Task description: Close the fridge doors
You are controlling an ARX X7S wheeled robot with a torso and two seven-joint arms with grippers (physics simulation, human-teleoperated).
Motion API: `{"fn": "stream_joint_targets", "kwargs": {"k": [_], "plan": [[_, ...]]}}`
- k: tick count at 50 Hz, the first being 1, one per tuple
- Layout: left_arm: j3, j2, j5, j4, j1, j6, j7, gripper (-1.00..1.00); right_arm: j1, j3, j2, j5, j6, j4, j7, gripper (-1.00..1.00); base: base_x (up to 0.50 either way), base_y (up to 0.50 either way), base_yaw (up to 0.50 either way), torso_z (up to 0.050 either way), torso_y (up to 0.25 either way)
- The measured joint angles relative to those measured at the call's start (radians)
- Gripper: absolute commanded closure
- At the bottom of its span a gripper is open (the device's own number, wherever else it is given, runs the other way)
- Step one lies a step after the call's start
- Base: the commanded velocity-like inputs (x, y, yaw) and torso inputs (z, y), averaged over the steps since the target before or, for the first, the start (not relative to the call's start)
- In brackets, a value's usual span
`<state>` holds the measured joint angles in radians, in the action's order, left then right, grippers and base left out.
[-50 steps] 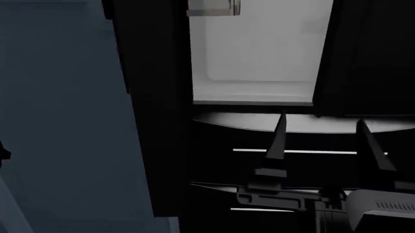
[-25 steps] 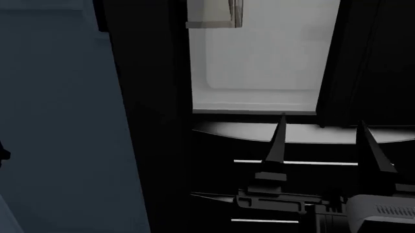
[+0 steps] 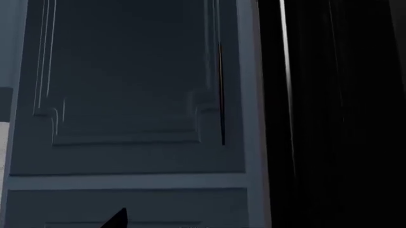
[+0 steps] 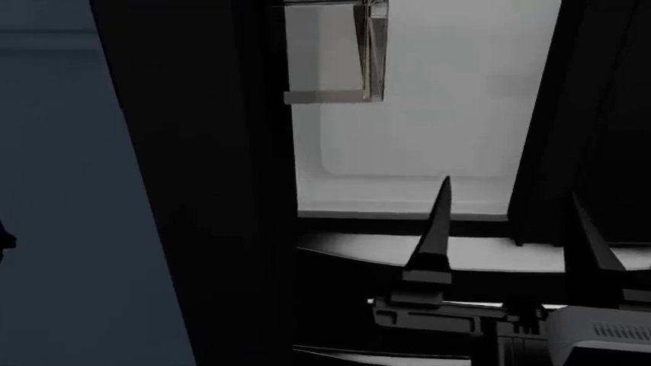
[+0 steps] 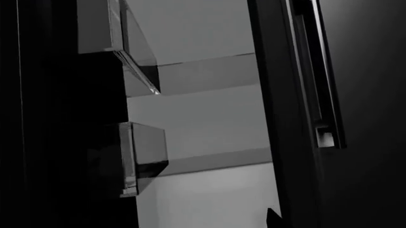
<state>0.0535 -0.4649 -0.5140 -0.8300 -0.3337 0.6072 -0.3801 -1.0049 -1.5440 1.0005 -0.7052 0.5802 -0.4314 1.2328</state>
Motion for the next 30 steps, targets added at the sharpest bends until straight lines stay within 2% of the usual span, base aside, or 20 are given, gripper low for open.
{"fn": "stream_joint_targets", "kwargs": {"k": [7,15,23,27,30], "plan": [[0.032,0.008,0.001,0.009,-0.011,0.022,-0.045,-1.00,0.008,0.006,0.007,0.003,0.008,-0.001,0.004,-1.00,0.00,0.00,0.00,0.000,0.000],[0.161,0.013,0.015,0.061,-0.010,0.027,-0.121,-1.00,0.025,0.012,0.043,0.014,0.016,-0.014,0.026,-1.00,0.00,0.00,0.00,0.000,0.000],[0.235,0.010,0.041,0.136,-0.024,0.017,-0.164,-1.00,0.067,0.028,0.147,0.023,0.086,-0.034,0.098,-1.00,0.00,0.00,0.00,0.000,0.000],[0.246,0.007,0.047,0.156,-0.032,0.015,-0.171,-1.00,0.154,0.062,0.228,0.043,0.183,-0.022,0.168,-1.00,0.00,0.00,0.00,0.000,0.000],[0.243,0.002,0.056,0.166,-0.041,0.012,-0.174,-1.00,0.326,0.198,0.271,0.062,0.253,-0.007,0.212,-1.00,0.00,0.00,0.00,0.000,0.000]]}}
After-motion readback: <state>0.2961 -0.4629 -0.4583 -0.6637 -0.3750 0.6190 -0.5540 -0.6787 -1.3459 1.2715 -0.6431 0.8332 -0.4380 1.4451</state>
